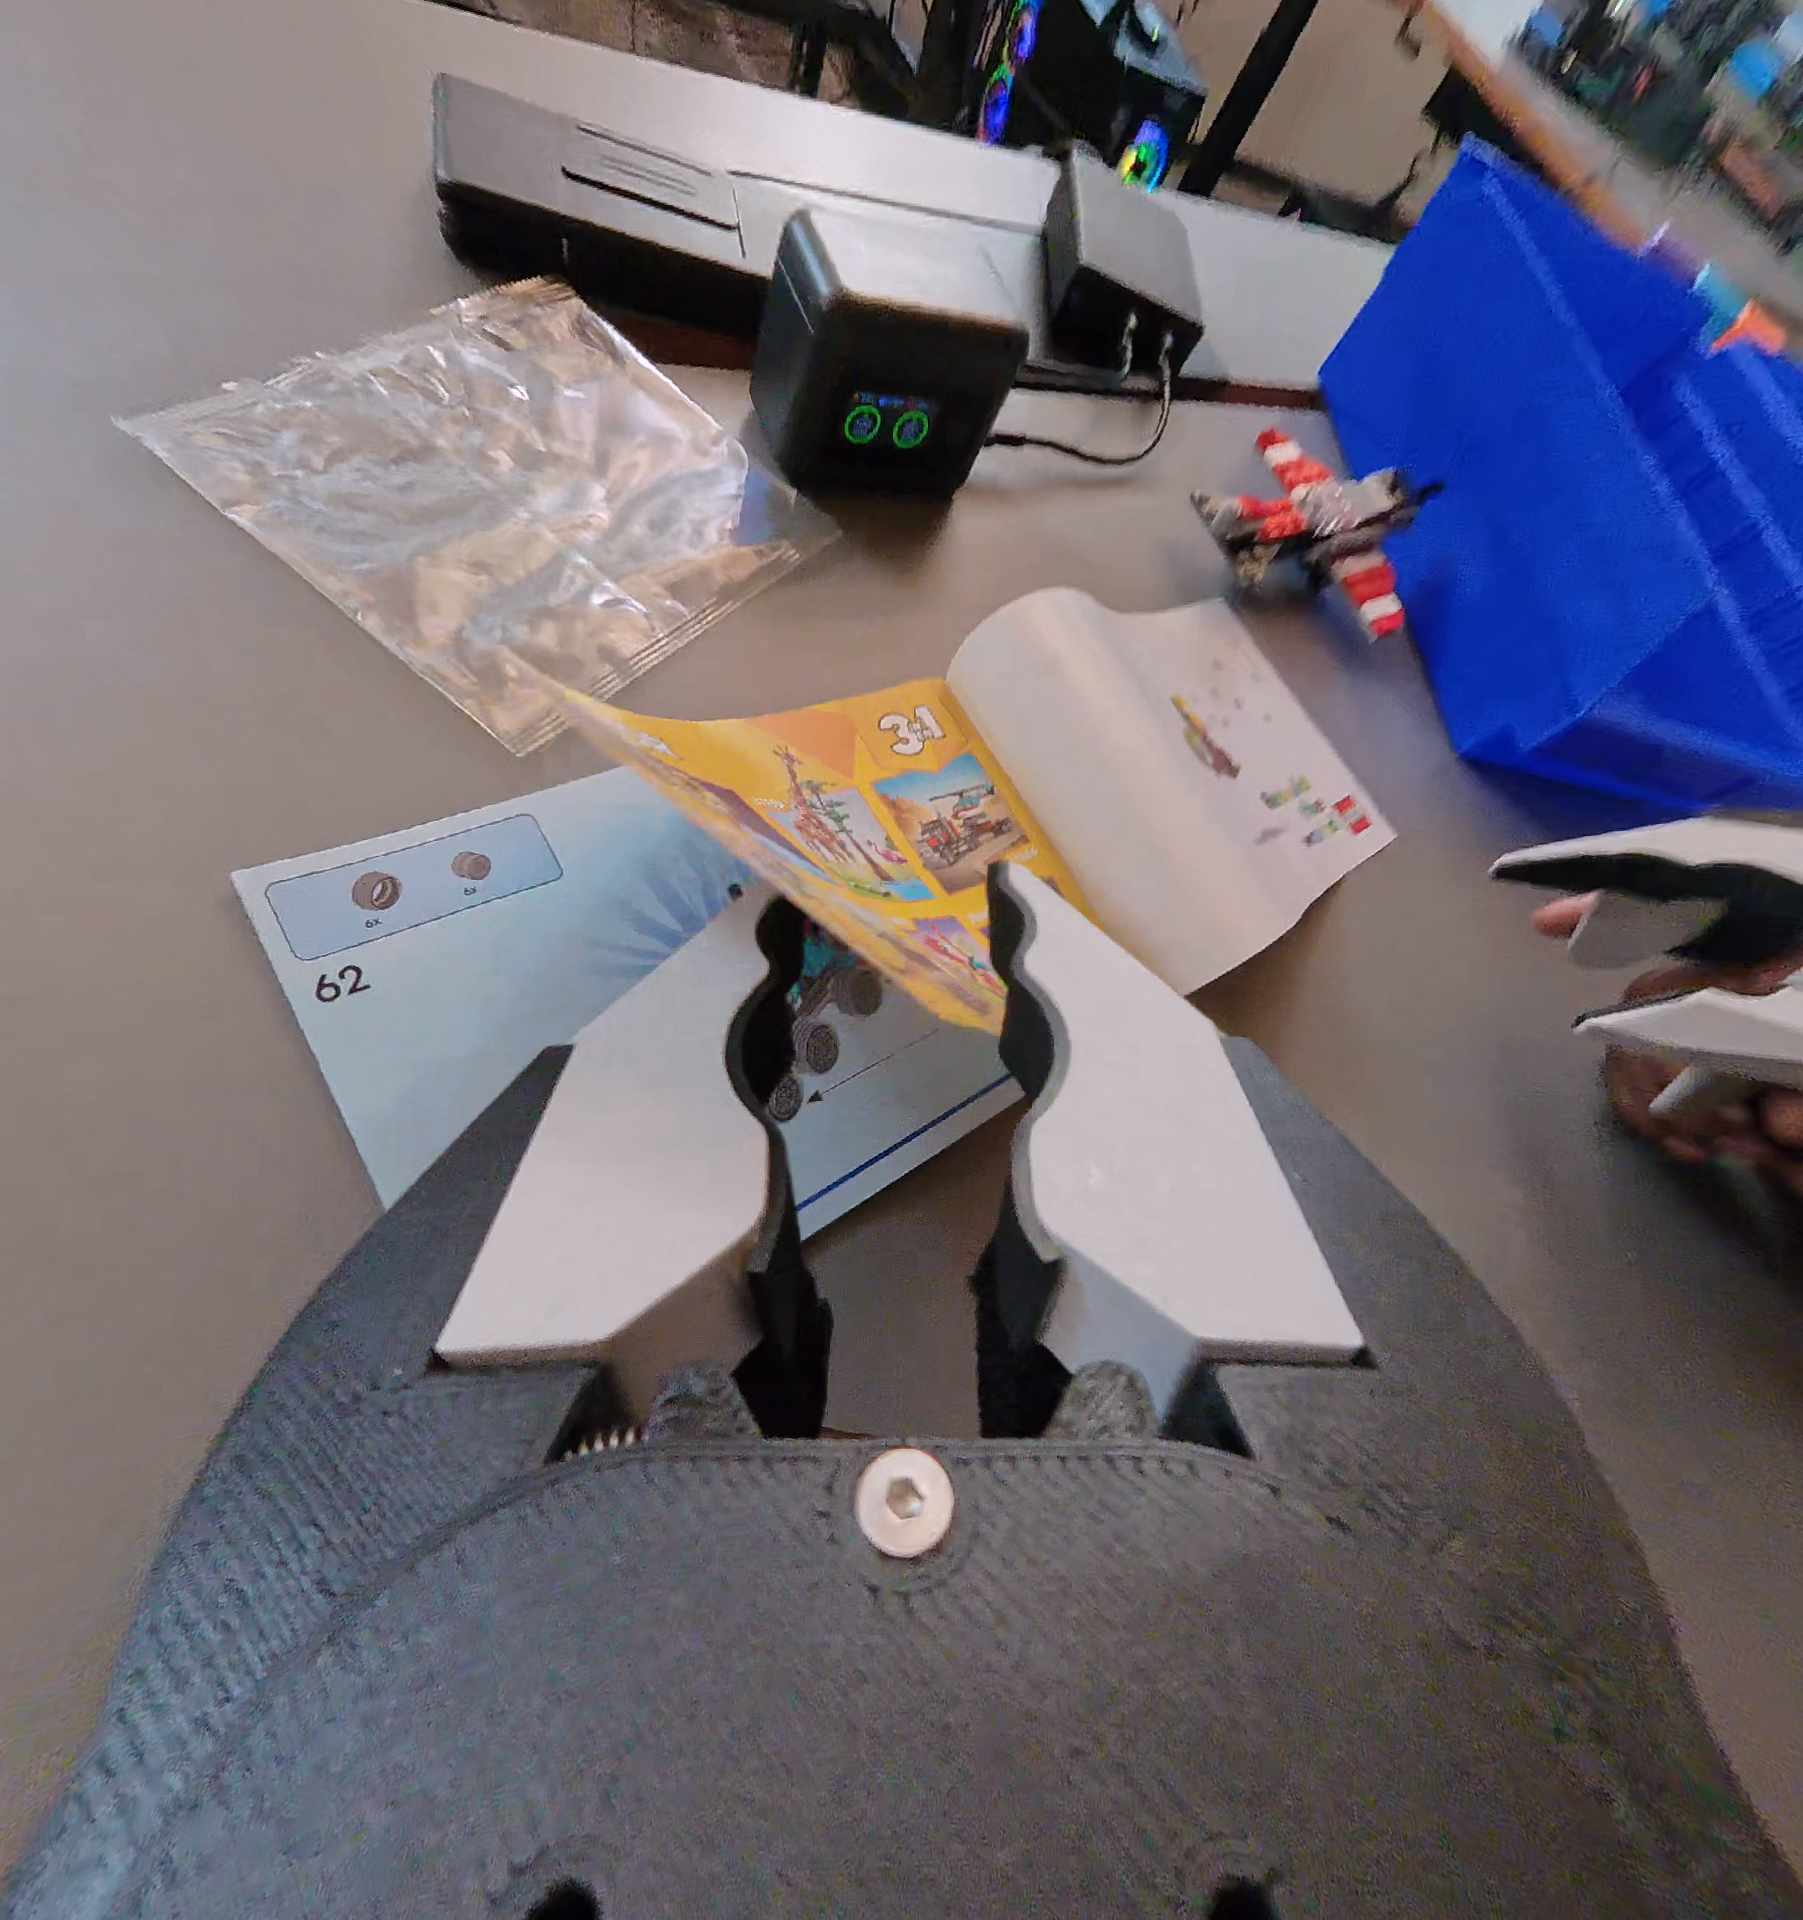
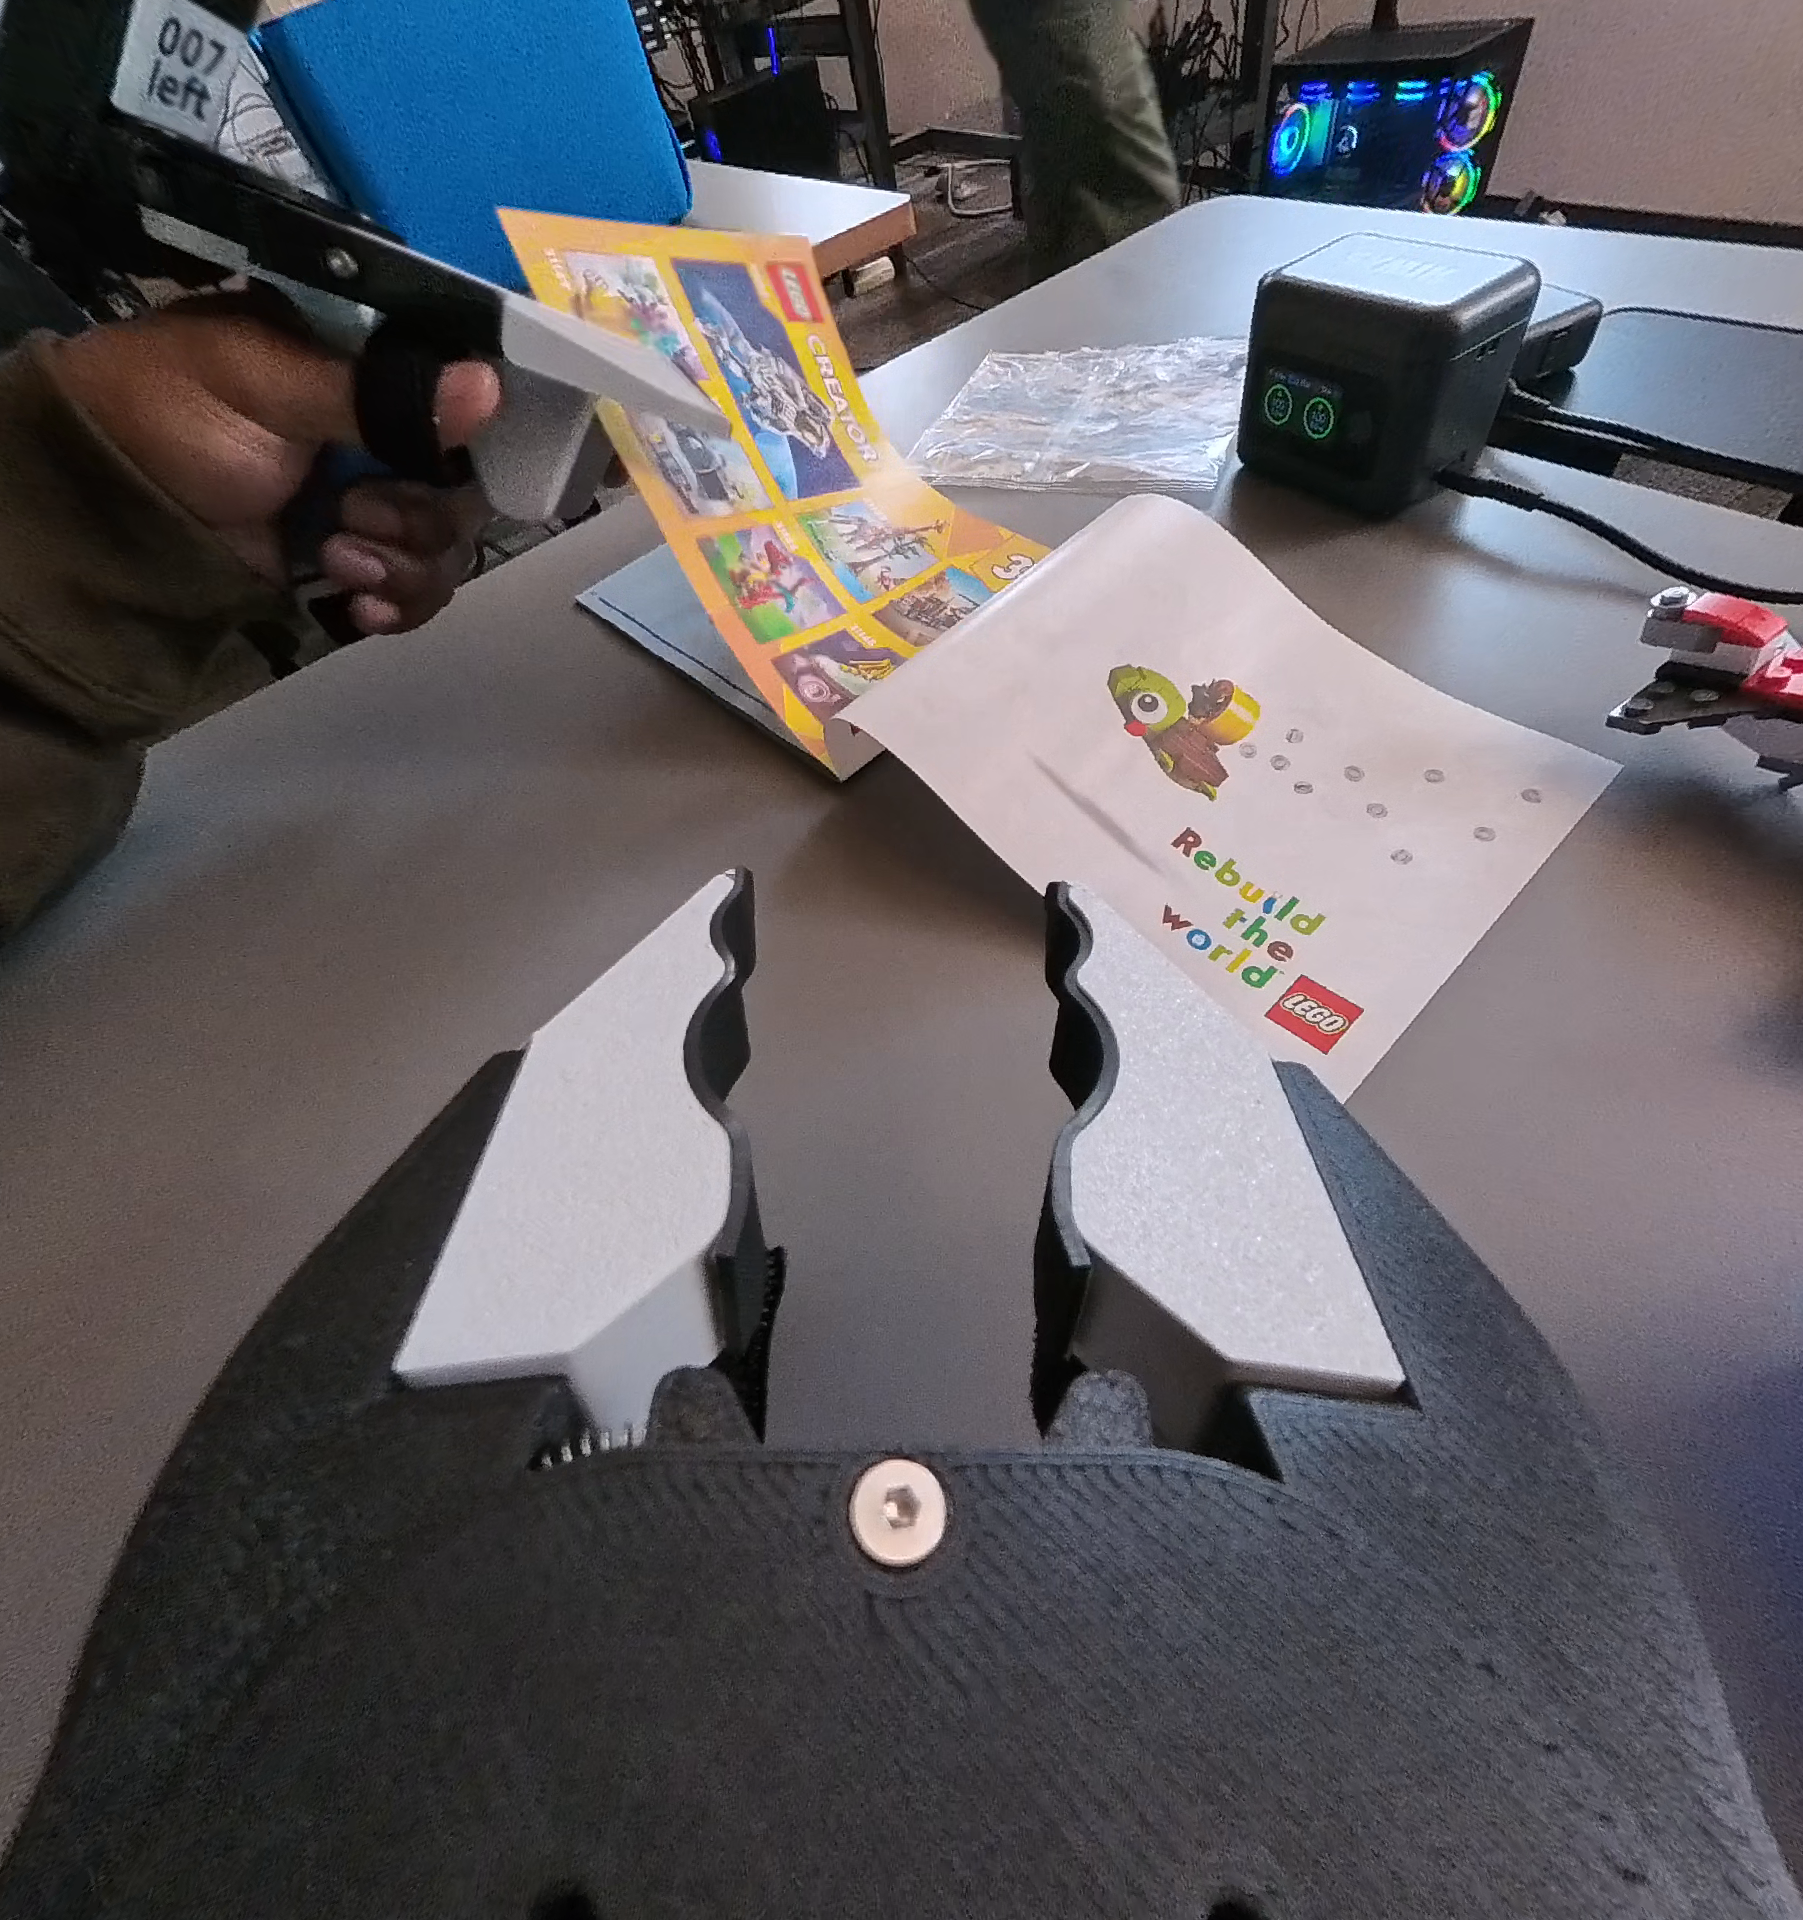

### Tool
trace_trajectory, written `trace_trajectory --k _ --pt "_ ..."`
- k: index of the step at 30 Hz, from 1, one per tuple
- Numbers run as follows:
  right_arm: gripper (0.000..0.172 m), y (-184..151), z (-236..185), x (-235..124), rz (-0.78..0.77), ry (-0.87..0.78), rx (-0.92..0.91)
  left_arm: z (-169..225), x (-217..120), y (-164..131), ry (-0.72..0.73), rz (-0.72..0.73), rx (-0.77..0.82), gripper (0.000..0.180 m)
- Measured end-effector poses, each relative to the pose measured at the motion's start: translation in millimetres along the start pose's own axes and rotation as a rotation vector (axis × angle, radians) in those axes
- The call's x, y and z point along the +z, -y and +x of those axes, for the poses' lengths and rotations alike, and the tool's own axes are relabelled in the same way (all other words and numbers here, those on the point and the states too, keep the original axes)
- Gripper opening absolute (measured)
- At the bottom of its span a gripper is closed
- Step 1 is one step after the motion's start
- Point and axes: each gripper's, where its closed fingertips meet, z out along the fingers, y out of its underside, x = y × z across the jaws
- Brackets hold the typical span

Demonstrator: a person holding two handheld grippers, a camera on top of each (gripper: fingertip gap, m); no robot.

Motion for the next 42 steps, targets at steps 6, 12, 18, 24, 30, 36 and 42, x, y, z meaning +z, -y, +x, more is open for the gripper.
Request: trace_trajectory --k 6,12,18,24,30,36,42 --pt "0.056 1 0 -1 0.006 0.005 0.007 0 0 1 -0.105 0.028 -0.120 0.028" --pt "0.056 1 0 -2 0.010 0.010 0.016 25 -5 -7 -0.301 -0.029 -0.118 0.021" --pt "0.055 1 1 -2 0.011 0.015 0.024 25 -6 -7 -0.313 -0.030 -0.106 0.018" --pt "0.055 1 0 -2 0.011 0.016 0.025 19 -7 -6 -0.267 -0.032 -0.083 0.027" --pt "0.055 1 0 -2 0.009 0.016 0.023 -23 -25 11 -0.020 0.034 -0.011 0.056" --pt "0.055 1 0 -1 0.006 0.018 0.027 -15 -52 50 0.065 0.237 0.185 0.063" --pt "0.055 1 0 -1 0.006 0.018 0.029 50 -2 14 -0.138 0.115 0.276 0.063"
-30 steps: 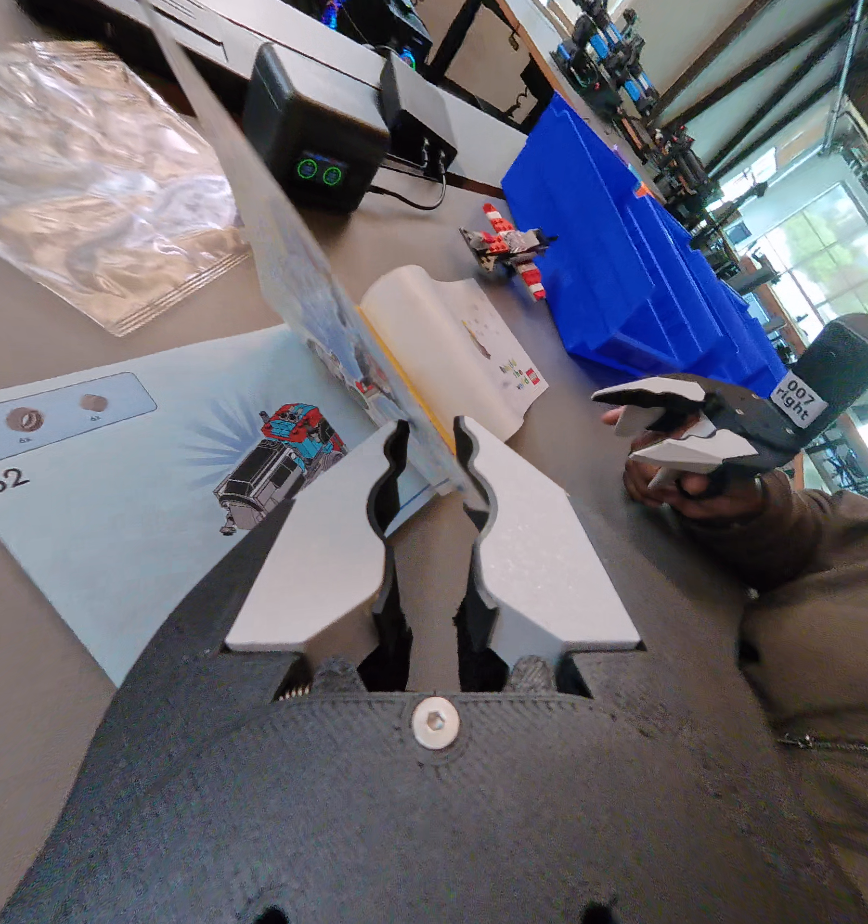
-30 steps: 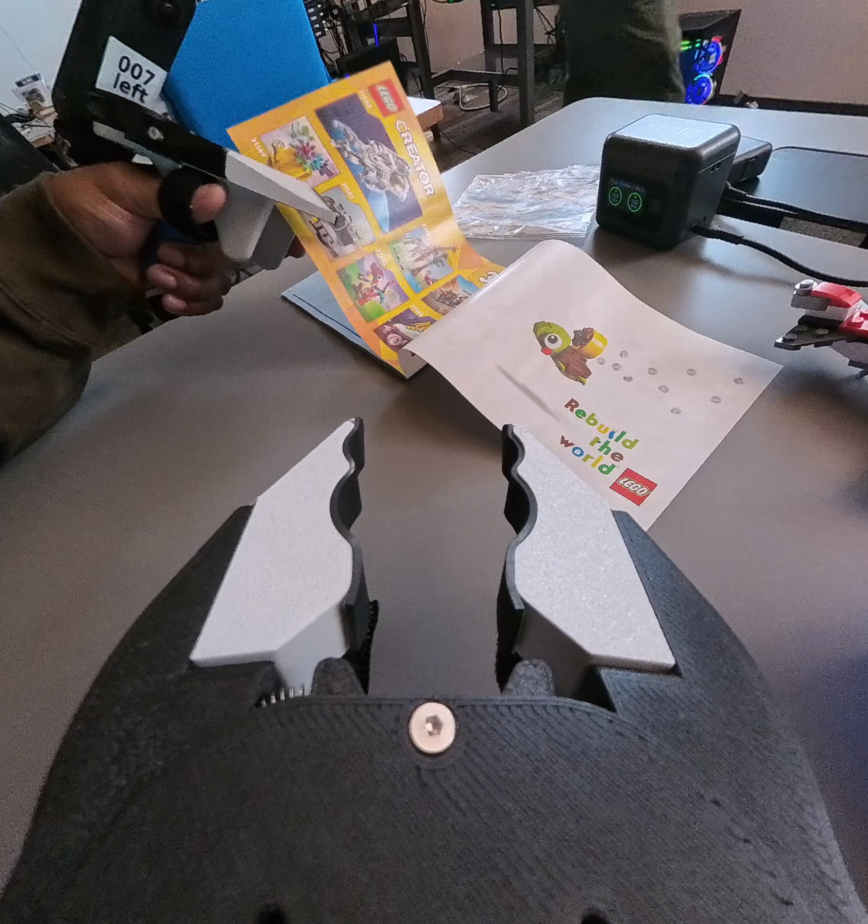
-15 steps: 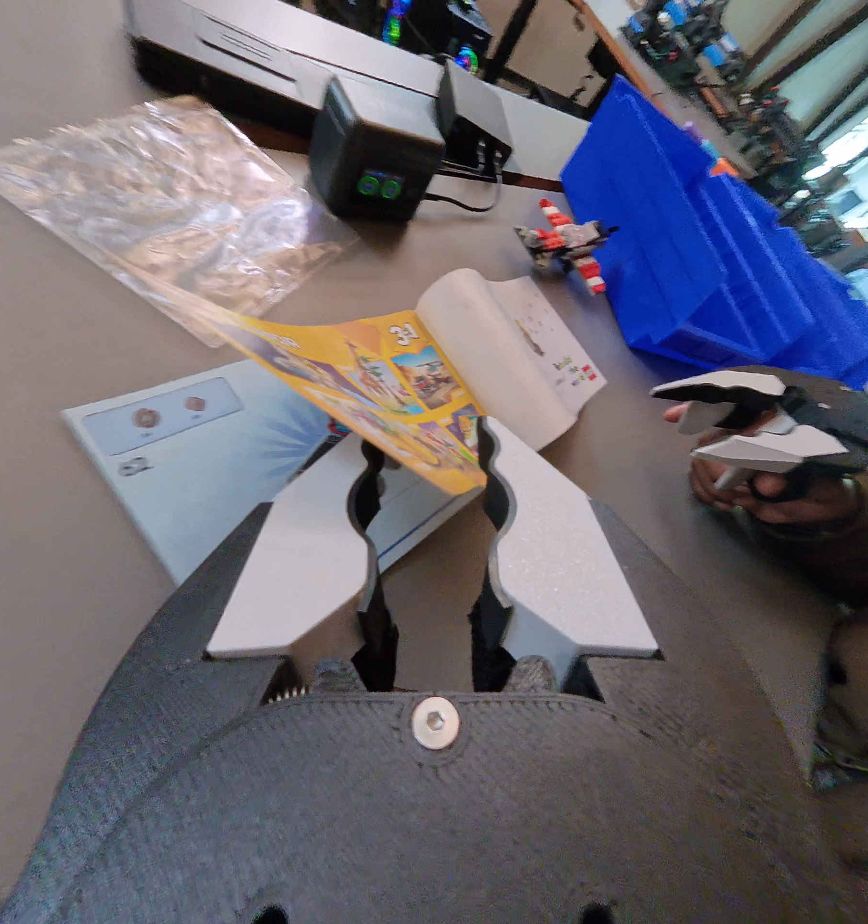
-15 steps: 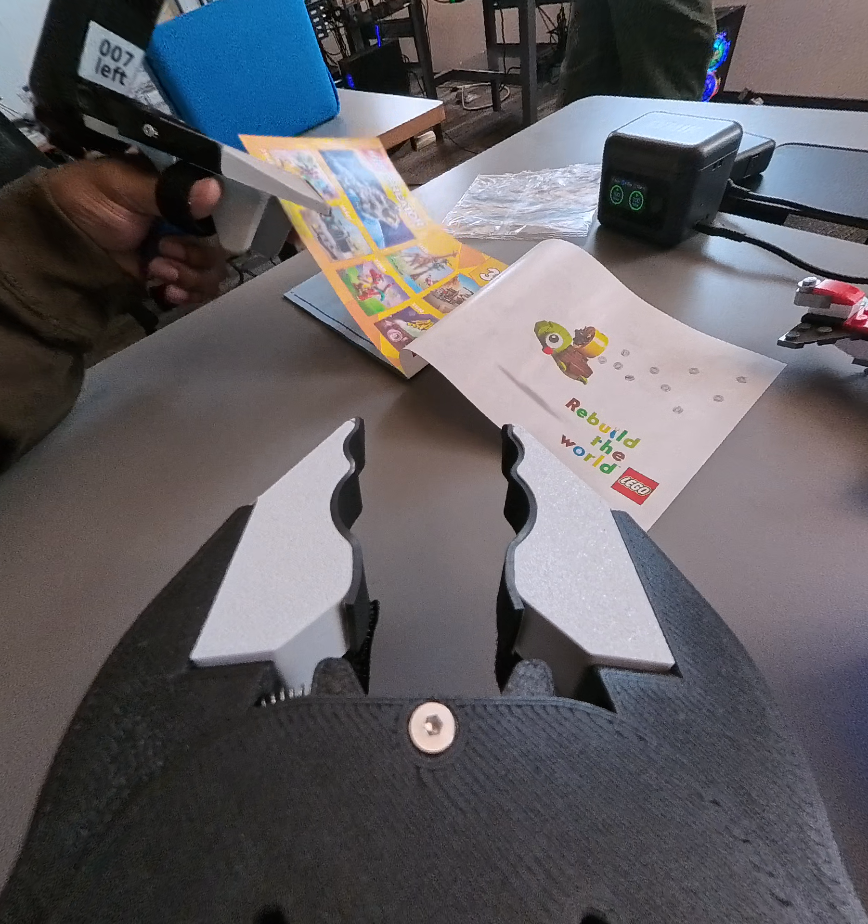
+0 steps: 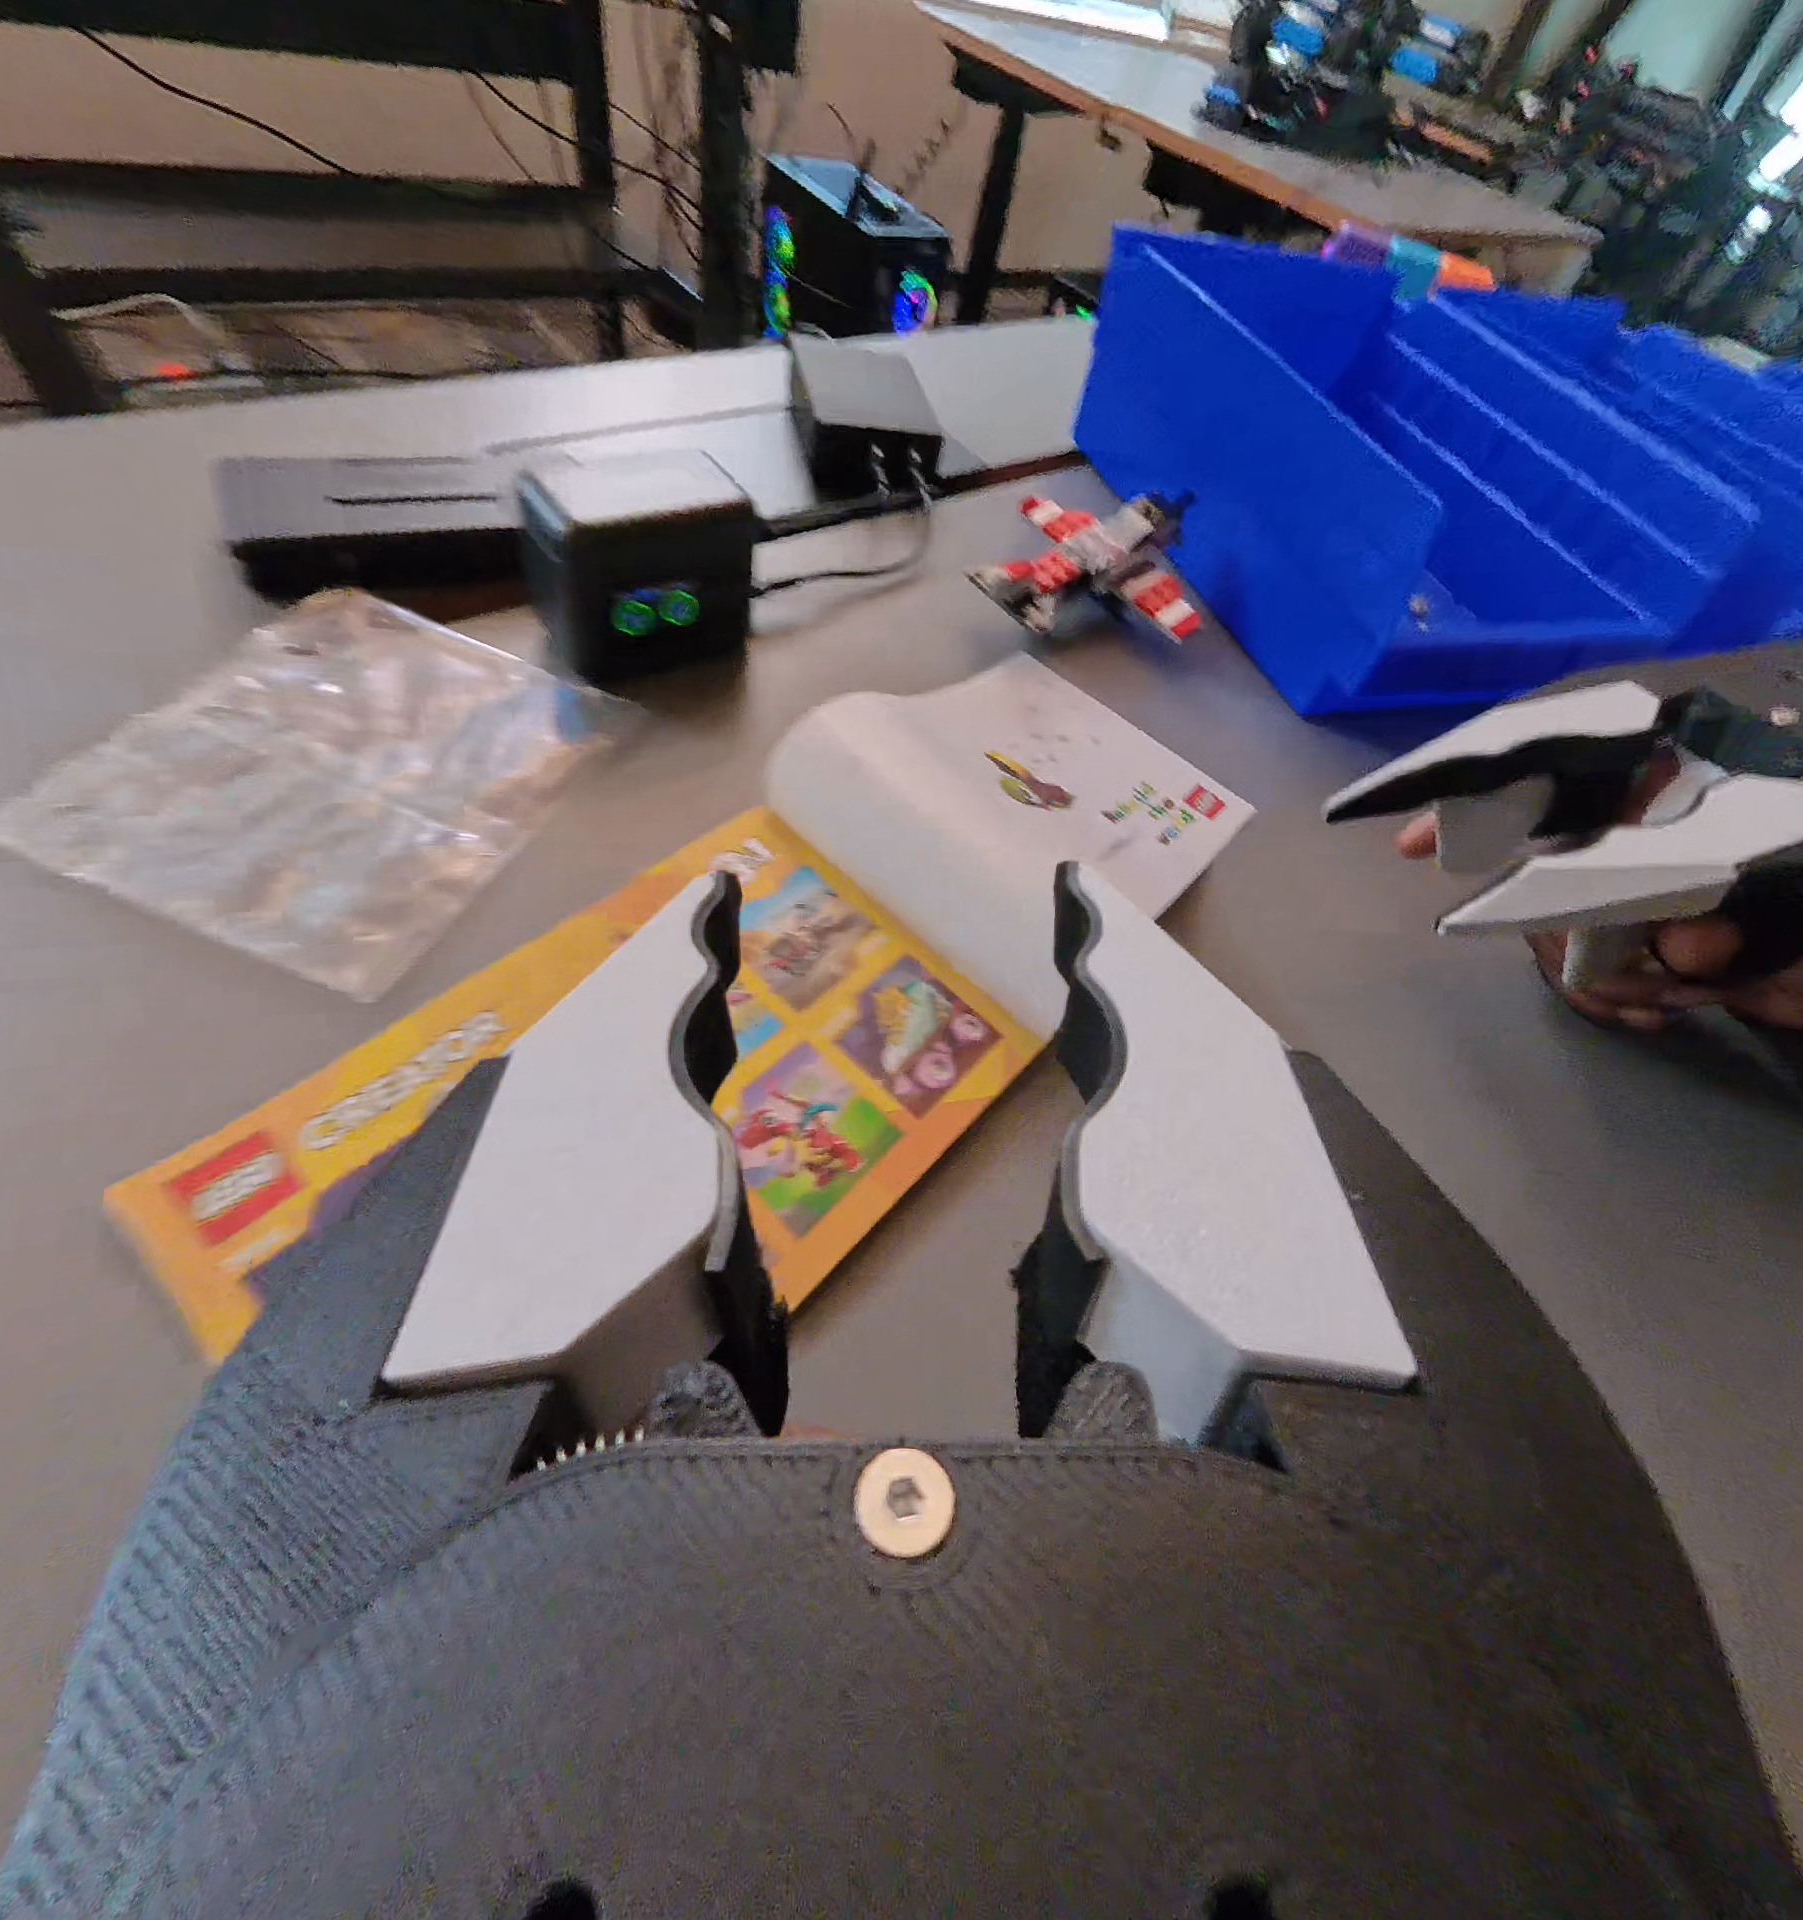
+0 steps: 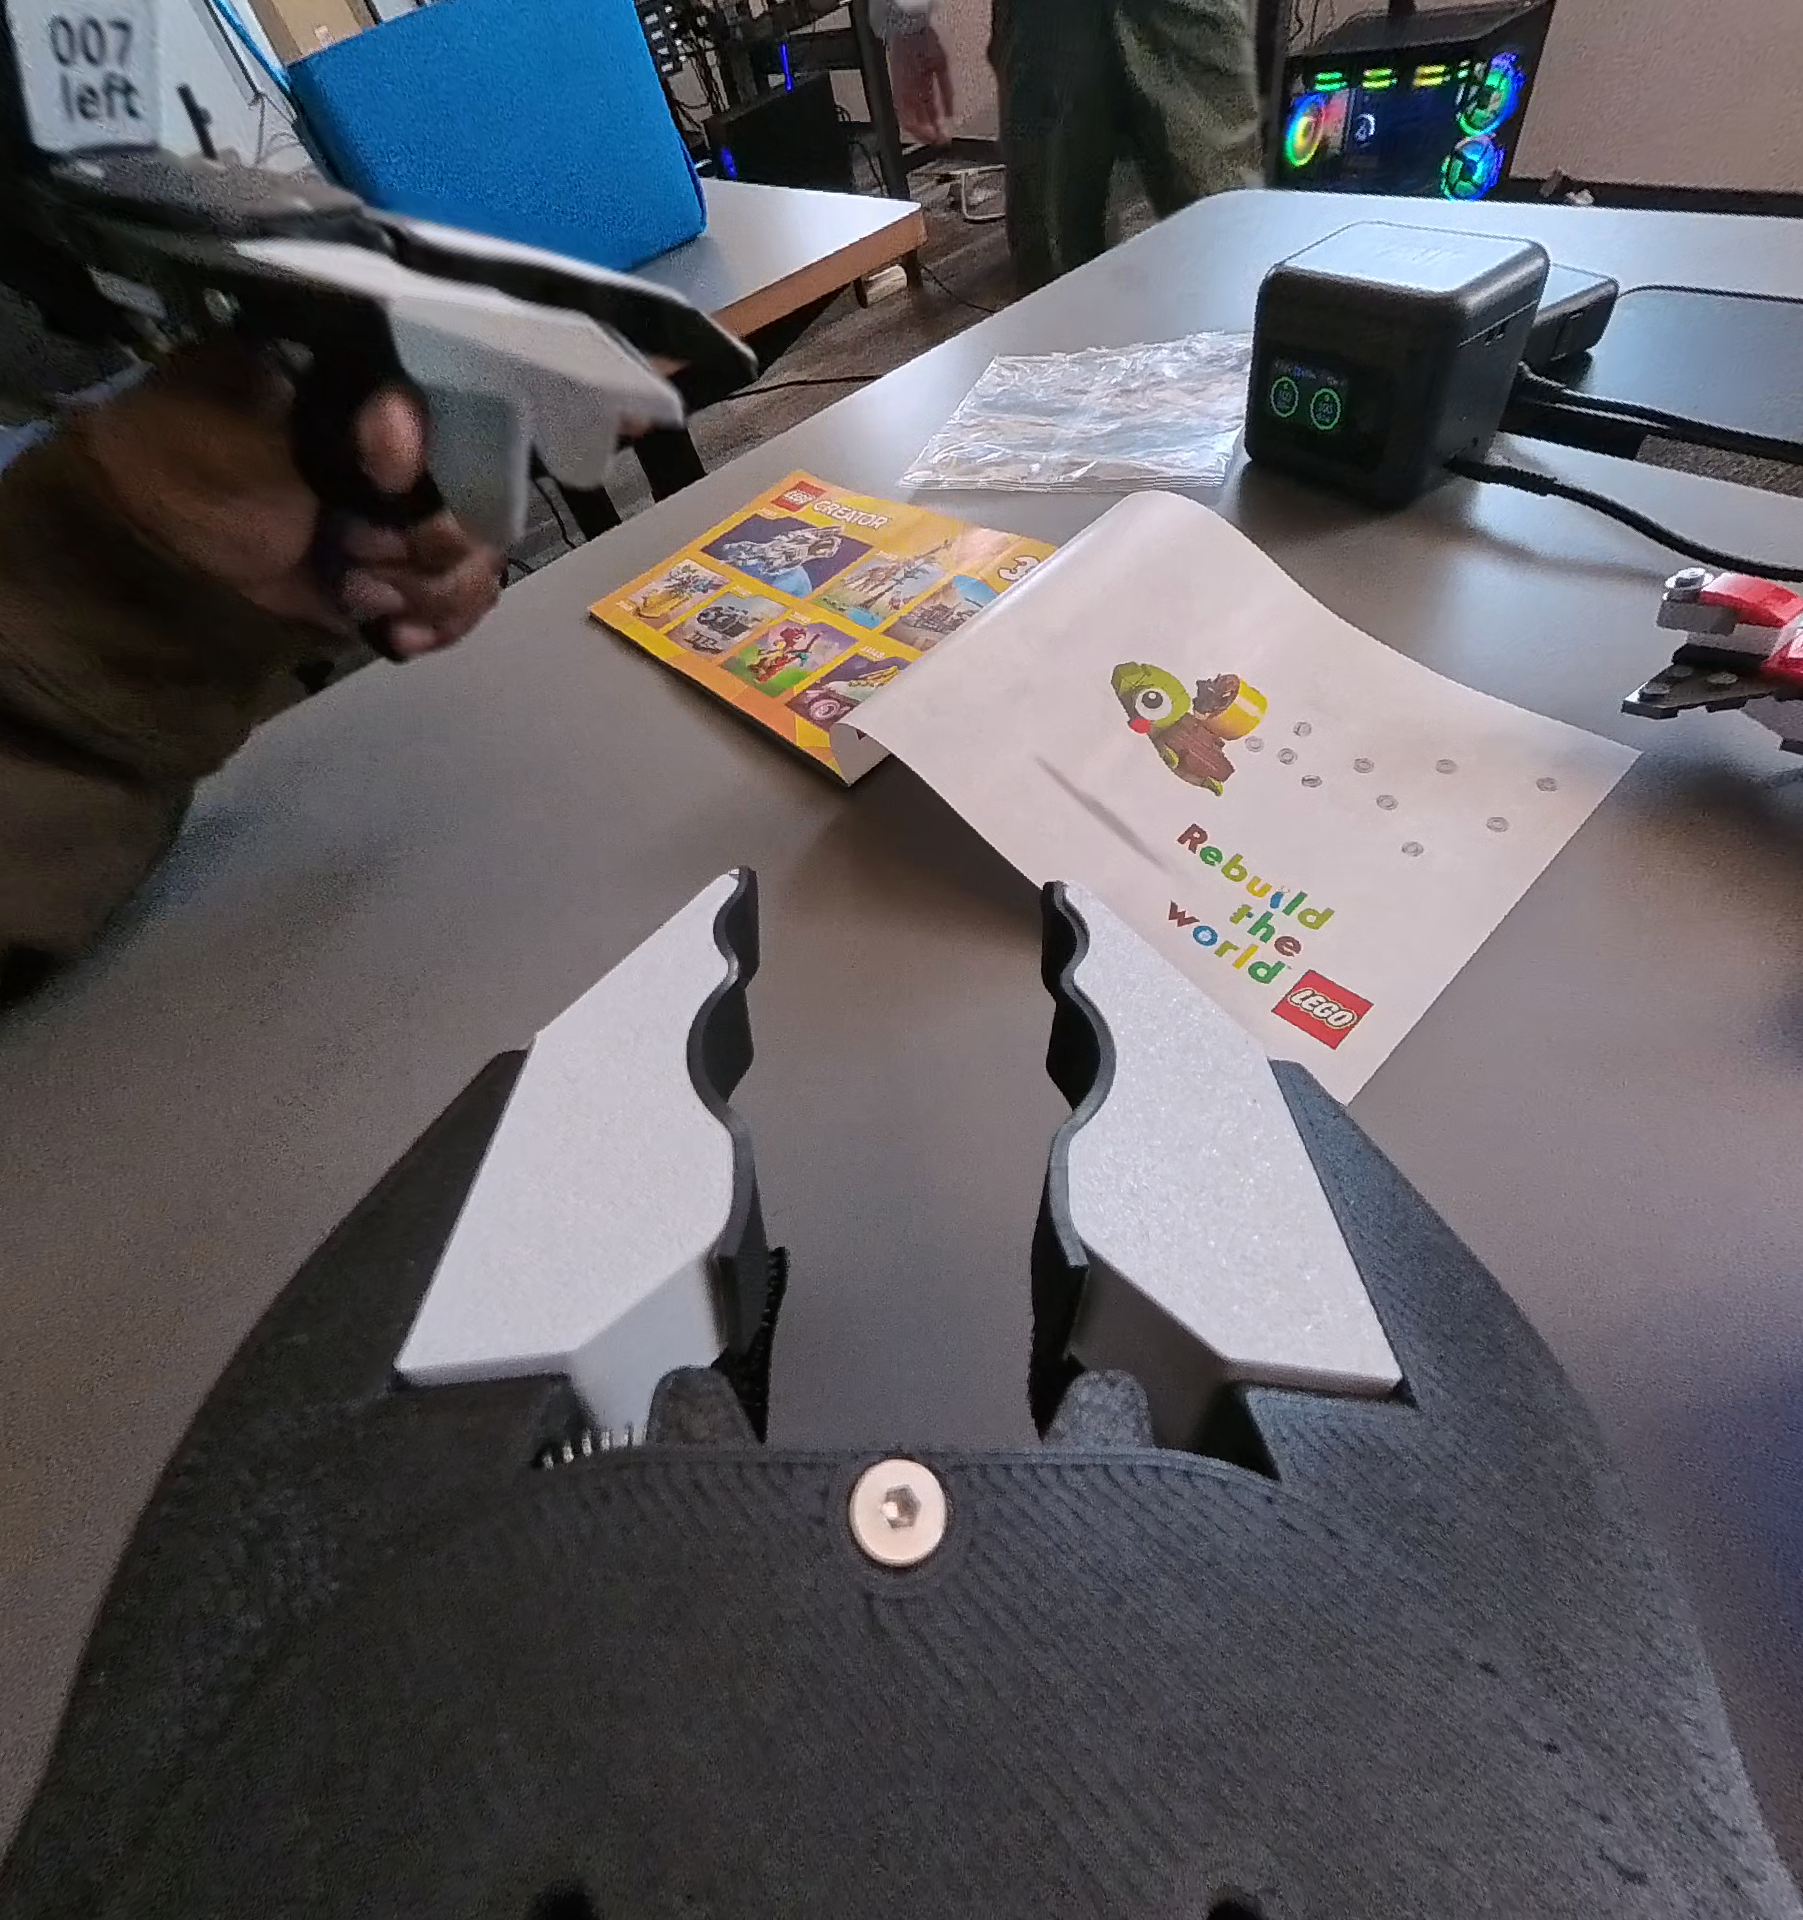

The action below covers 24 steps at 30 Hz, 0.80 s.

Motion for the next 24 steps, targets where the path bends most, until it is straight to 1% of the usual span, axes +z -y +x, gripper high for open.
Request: trace_trajectory --k 2,6,9,12,14,16,18,20,22,24 --pt "0.055 0 0 0 -0.001 0.000 0.000 16 19 -15 -0.015 -0.052 0.044 0.064" --pt "0.055 0 0 0 -0.001 0.000 0.000 35 47 -41 0.028 -0.148 0.187 0.067" --pt "0.055 0 0 0 0.000 -0.001 0.001 44 59 -52 0.030 -0.193 0.221 0.066" --pt "0.055 1 0 -1 0.004 -0.001 0.002 45 60 -57 0.023 -0.218 0.237 0.066" --pt "0.055 1 1 -1 0.007 0.000 0.004 30 49 -49 0.050 -0.205 0.233 0.067" --pt "0.055 1 1 -1 0.008 0.001 0.007 0 27 -35 0.103 -0.175 0.184 0.067" --pt "0.055 1 1 -1 0.007 0.003 0.009 -38 0 -22 0.175 -0.125 0.088 0.065" --pt "0.055 1 1 -1 0.006 0.005 0.011 -72 -25 -16 0.229 -0.078 -0.046 0.064" --pt "0.055 1 1 -1 0.005 0.007 0.013 -91 -38 -15 0.237 -0.037 -0.174 0.063" --pt "0.055 1 1 -1 0.007 0.008 0.017 -99 -42 -18 0.223 -0.020 -0.256 0.064"
